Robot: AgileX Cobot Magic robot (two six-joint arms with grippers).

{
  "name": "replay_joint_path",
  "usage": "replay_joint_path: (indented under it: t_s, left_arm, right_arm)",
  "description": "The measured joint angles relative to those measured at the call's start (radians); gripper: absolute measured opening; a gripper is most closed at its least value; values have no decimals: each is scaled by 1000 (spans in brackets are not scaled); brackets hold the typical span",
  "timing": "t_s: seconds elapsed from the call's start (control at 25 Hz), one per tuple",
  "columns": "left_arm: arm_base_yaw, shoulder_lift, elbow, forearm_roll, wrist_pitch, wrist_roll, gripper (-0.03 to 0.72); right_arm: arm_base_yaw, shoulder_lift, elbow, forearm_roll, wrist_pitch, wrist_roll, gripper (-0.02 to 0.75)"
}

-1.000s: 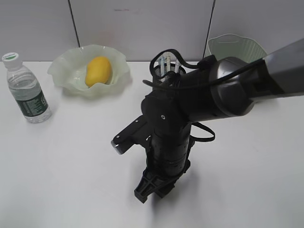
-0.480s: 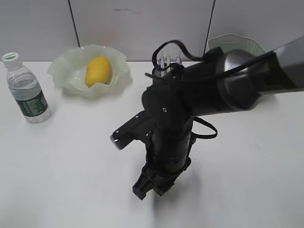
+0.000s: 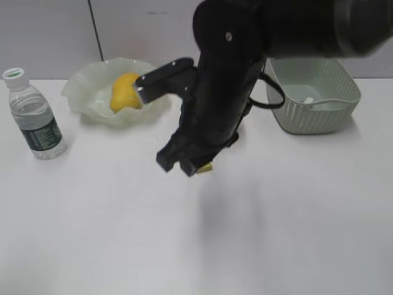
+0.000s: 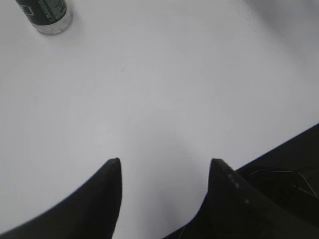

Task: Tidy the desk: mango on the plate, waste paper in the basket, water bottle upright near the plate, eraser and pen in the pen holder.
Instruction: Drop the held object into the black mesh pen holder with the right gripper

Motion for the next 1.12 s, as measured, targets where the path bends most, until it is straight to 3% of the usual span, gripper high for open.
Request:
replay_joint_path:
  t_s: [0.44, 1.12]
  left_arm:
    - [0, 0, 0, 0, 0, 0, 424]
    - [0, 0, 0, 0, 0, 0, 424]
  right_arm:
    - [-260, 11, -265, -8, 25, -10, 306]
    - [-271, 298, -461, 7, 8, 10, 305]
